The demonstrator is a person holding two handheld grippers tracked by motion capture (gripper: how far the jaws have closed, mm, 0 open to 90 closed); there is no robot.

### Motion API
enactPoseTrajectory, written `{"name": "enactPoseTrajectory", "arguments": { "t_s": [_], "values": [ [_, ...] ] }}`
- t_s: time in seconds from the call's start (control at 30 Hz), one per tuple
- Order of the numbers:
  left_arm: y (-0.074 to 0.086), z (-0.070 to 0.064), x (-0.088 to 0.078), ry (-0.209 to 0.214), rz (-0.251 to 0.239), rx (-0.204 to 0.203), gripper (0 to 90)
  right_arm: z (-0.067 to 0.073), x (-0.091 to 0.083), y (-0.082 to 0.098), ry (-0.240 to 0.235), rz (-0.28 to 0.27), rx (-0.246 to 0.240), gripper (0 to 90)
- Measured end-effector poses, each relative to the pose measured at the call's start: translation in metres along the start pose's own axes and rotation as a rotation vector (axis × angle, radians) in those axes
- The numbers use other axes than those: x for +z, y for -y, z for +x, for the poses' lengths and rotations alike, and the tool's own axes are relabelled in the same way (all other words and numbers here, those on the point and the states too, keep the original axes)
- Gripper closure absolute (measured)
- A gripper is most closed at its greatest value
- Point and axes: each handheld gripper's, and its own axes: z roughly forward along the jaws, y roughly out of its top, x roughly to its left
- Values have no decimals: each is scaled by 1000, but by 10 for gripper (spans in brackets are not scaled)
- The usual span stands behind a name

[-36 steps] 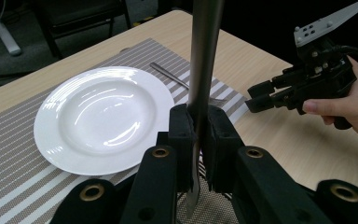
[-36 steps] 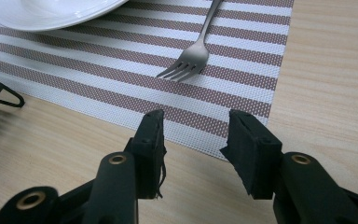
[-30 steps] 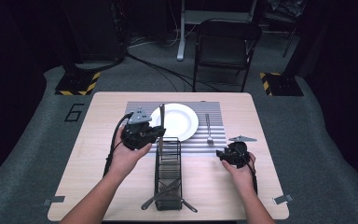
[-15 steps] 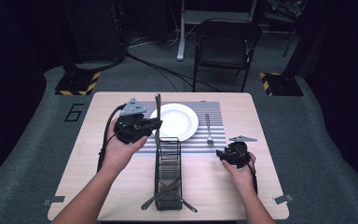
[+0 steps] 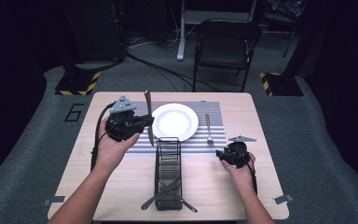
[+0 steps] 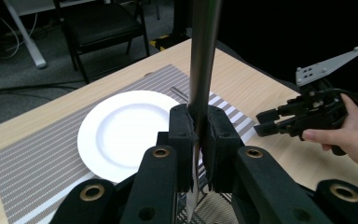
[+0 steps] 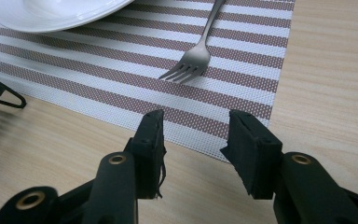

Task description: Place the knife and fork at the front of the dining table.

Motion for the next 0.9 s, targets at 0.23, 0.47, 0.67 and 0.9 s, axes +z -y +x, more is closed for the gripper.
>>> {"name": "enactPoseTrajectory", "arguments": {
  "t_s": [0.23,0.47,0.67,0.9],
  "values": [
    [15,12,14,-31,15,-23,824,0,0,0,0,5,11,557],
    [23,24,24,-68,13,-42,824,0,0,1,0,6,14,557],
    [27,34,34,-94,16,-56,824,0,0,1,-2,8,16,557],
    [37,44,45,-123,20,-79,825,0,0,1,-3,8,16,557]
  ]
}}
